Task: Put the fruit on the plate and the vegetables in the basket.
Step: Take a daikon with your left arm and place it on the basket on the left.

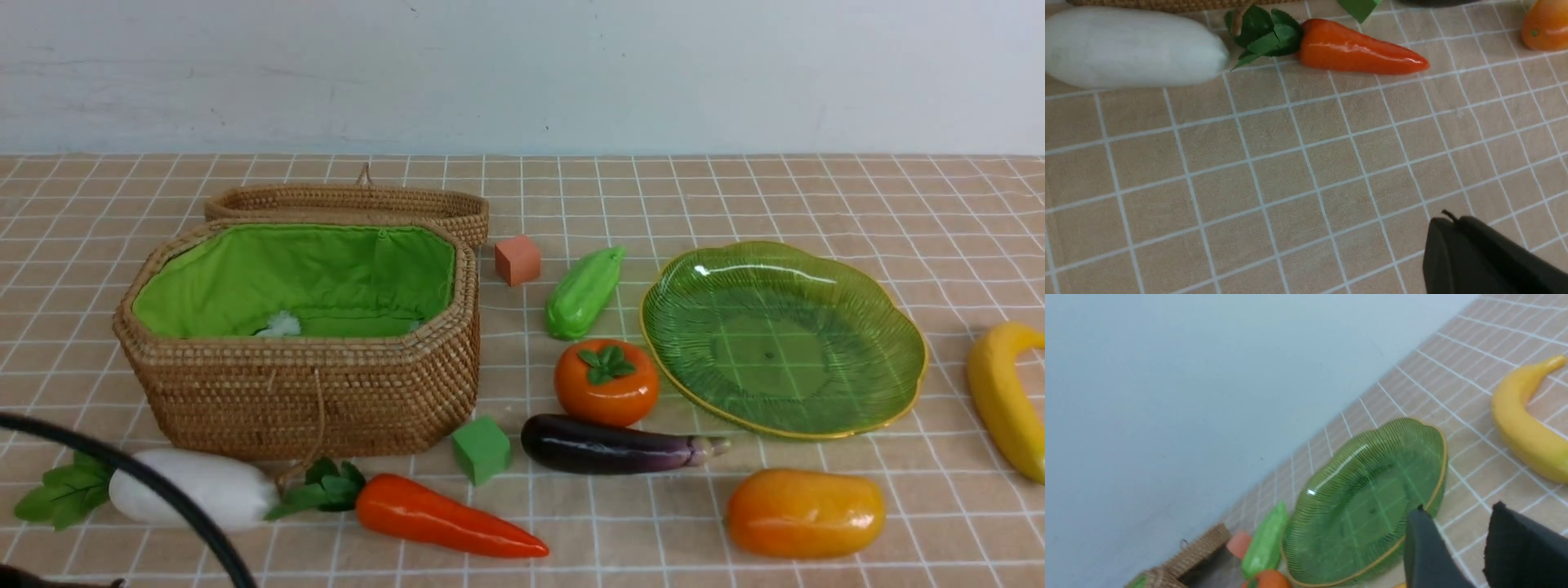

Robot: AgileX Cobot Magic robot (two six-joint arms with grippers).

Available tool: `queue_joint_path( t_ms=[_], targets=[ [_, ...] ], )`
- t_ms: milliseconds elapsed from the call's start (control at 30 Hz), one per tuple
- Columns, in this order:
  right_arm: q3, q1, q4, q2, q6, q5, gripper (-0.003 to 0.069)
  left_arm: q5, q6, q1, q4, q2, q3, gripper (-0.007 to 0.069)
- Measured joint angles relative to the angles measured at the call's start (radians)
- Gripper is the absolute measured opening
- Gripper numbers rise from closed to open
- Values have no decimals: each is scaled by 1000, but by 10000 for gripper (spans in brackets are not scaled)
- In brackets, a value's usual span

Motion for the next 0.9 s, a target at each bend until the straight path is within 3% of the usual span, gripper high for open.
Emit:
queue_joint_path(
  t_ms=[33,67,100,233,400,500,533,633,700,833,900],
  targets=[
    [-6,1,3,0,0,11,214,1,2,0,0,5,-3,-13],
    [-89,26,14,3,-24,146,181,19,24,0,15,55,-27,-13],
    [-114,34,15,5,-32,180,172,21,24,0,17,60,-29,-13],
    [-463,161,16,151,-301,568,84,45,87,0,37,172,-65,-13],
    [-845,297,25,364,-538,1004,44,44,262,0,37,282,-71,-13],
    [-908,318,26,404,-589,1068,44,38,340,-10,36,307,-71,-13],
    [-948,329,26,423,-624,1099,45,20,422,-35,59,317,-72,-13],
    [-968,330,25,428,-680,1102,46,-25,558,-75,136,326,-72,-13],
    [-971,330,23,430,-711,1101,48,-126,690,-97,264,342,-72,-13],
    [-971,330,17,430,-739,1101,51,-215,747,-101,362,382,-72,-3],
    [-971,330,12,430,-756,1101,53,-254,760,-101,390,431,-72,46]
  ],
)
